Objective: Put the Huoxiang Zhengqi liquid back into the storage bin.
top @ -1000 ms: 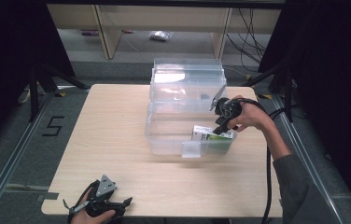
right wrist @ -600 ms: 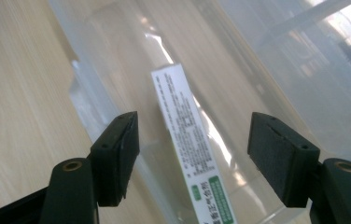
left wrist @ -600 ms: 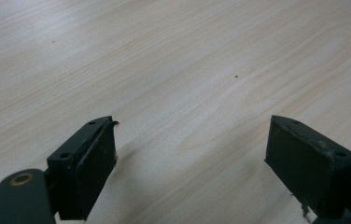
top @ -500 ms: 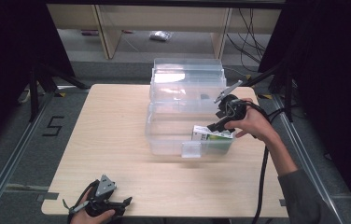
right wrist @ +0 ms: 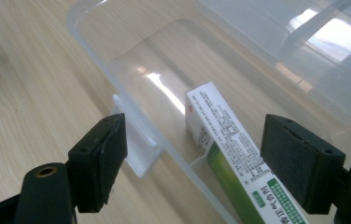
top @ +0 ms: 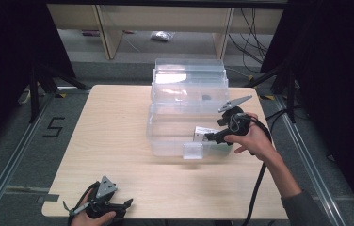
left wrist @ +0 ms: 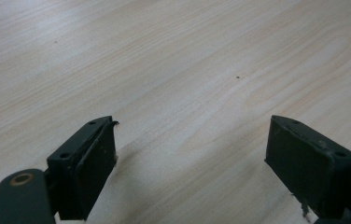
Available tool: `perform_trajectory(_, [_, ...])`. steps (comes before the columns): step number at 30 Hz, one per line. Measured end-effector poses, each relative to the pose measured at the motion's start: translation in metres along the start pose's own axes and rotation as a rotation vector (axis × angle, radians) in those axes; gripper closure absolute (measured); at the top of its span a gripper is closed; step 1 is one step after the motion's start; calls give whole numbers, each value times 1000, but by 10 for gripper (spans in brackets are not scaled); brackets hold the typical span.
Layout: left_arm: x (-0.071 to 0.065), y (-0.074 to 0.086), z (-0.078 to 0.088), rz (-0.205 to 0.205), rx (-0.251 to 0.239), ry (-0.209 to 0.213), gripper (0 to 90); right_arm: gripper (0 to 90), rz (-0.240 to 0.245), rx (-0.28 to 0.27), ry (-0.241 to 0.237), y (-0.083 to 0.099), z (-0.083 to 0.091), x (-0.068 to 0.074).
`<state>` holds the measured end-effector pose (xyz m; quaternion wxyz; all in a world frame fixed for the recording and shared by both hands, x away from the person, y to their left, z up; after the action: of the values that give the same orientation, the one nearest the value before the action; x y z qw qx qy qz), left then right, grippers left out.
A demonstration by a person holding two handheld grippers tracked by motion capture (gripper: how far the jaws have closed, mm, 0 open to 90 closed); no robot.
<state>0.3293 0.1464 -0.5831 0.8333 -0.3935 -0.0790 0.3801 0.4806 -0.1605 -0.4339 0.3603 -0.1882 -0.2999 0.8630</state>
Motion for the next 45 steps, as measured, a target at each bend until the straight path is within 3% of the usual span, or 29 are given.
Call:
perform_trajectory(1, [0, 1, 0, 1, 8, -1, 156, 231, -19, -6, -6, 1, 1, 4])
perform_trajectory(4, [0, 0, 0, 3, 3, -3, 156, 220, 0, -31, -6, 4, 4, 8])
perform_trajectory(10, [1, 1, 0, 8, 9, -9, 156, 206, -38, -47, -3, 15, 10, 24])
perform_trajectory(12, [0, 1, 0, 6, 9, -1, 156, 206, -18, -55, 9, 19, 11, 26])
perform_trajectory(15, [0, 0, 0, 17, -2, -2, 156, 207, -58, -73, 13, 23, 13, 32])
perform_trajectory(17, [0, 1, 0, 5, 10, -1, 156, 208, -35, -61, -5, 27, 15, 33])
perform_trajectory(18, [0, 1, 0, 4, 4, 0, 156, 209, -69, -84, 5, 26, 15, 36])
perform_trajectory(20, [0, 0, 0, 3, -2, -1, 156, 209, -65, -56, -8, 30, 17, 37])
perform_trajectory(22, [0, 1, 1, 7, 11, 0, 156, 208, -65, -77, 3, 30, 16, 37])
perform_trajectory(23, [0, 0, -1, 13, -8, -2, 156, 209, -64, -57, -6, 32, 17, 38])
perform_trajectory(24, [0, 1, 1, 7, 12, -1, 156, 208, -56, -79, -12, 30, 16, 40])
perform_trajectory(25, [1, 0, 0, 4, -2, -2, 156, 208, -68, -51, -9, 34, 18, 41])
perform_trajectory(27, [0, 0, 0, 2, -2, 0, 156, 206, -43, -63, -22, 34, 17, 42])
perform_trajectory(28, [0, 0, 0, 4, 1, 0, 156, 205, -61, -67, -10, 34, 16, 44])
perform_trajectory(30, [0, 0, 0, 5, 1, -2, 156, 204, -29, -66, -11, 36, 17, 44])
perform_trajectory(31, [0, 0, 0, 5, -3, -2, 156, 203, -48, -65, -16, 36, 16, 47])
perform_trajectory(34, [0, 0, 0, 4, 0, 0, 156, 205, -40, -61, -25, 38, 17, 51])
perform_trajectory(35, [0, 0, 0, 4, 0, 0, 156, 205, -41, -101, -31, 34, 14, 53])
perform_trajectory(36, [0, -1, -1, 13, -14, -1, 156, 205, -32, -63, -16, 38, 16, 52])
perform_trajectory(37, [0, 0, 0, 5, -2, -3, 156, 205, -52, -79, -23, 37, 14, 55])
perform_trajectory(38, [0, -1, 0, 12, -14, -3, 156, 205, -28, -70, -37, 38, 16, 55])
perform_trajectory(39, [0, -1, 0, 12, -14, -3, 156, 204, -46, -73, -31, 38, 15, 58])
perform_trajectory(45, [0, -1, 0, 14, -14, -5, 156, 203, -23, -73, -34, 40, 15, 60])
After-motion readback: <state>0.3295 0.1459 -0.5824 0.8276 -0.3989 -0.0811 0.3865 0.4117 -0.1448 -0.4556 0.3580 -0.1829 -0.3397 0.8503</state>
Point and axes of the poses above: each handheld gripper's, and its own axes: z roughly backward along the jaws, y roughly out of its underside, x roughly to its left, the point moved 10 cm from there along -z, roughly forward along the jaws, and after that the axes turned 11 degrees about y, right-handed, at the moved point
